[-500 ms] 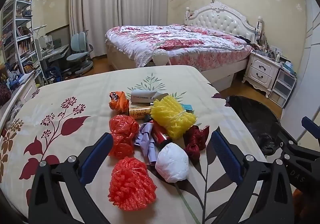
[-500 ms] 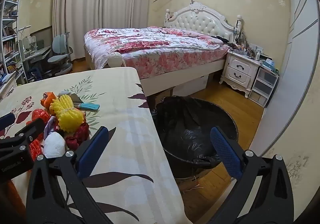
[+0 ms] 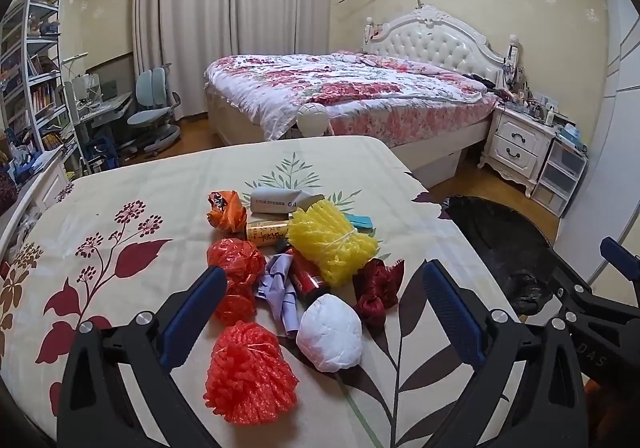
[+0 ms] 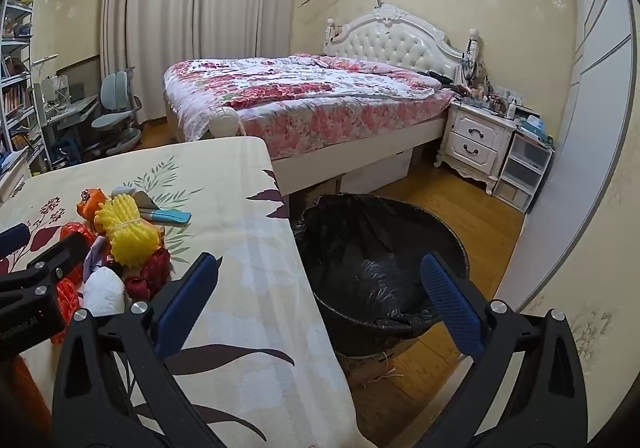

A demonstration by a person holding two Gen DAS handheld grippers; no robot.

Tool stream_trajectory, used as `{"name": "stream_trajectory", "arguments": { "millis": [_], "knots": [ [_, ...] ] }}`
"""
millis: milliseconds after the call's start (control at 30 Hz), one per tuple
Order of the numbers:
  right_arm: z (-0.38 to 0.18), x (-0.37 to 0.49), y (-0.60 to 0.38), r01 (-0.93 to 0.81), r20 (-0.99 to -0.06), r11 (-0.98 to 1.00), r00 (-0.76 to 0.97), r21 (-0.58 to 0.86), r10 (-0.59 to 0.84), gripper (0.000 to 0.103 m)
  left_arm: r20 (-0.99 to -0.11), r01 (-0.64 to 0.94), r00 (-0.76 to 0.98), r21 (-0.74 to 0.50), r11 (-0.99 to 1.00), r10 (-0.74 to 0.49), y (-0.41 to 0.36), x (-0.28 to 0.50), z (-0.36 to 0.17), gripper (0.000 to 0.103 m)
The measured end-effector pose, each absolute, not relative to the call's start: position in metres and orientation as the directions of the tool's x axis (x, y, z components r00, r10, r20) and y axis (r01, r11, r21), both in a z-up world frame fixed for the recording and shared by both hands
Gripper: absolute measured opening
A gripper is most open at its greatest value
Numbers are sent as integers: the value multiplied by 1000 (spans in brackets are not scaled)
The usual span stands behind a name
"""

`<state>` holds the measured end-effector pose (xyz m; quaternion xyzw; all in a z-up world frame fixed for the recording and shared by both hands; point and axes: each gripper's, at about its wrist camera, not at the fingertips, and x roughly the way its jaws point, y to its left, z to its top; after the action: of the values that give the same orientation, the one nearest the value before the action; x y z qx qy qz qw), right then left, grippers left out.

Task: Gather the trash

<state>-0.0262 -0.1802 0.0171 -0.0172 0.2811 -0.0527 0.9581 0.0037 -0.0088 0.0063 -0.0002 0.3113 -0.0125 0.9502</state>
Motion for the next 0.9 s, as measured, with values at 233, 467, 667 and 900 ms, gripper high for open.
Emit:
{"name": "stream_trajectory", "arguments": {
  "millis": [233,467,667,900],
  "knots": [
    [16,-29,-187,109,-534,992,836,-59,-124,99,-598,16,801,-18,1000,-23,-9,5,7,98],
    [16,-30,-187,116,-539,992,833,-58,-129,99,-598,17,801,-15,1000,-23,-9,5,6,98],
    [16,-31,-188,120,-538,991,833,-57,-132,99,-597,18,802,-17,1000,-24,-7,6,4,98],
    [16,-30,-189,120,-540,991,831,-59,-133,99,-599,21,800,-20,1000,-29,-4,9,3,98]
  ]
}}
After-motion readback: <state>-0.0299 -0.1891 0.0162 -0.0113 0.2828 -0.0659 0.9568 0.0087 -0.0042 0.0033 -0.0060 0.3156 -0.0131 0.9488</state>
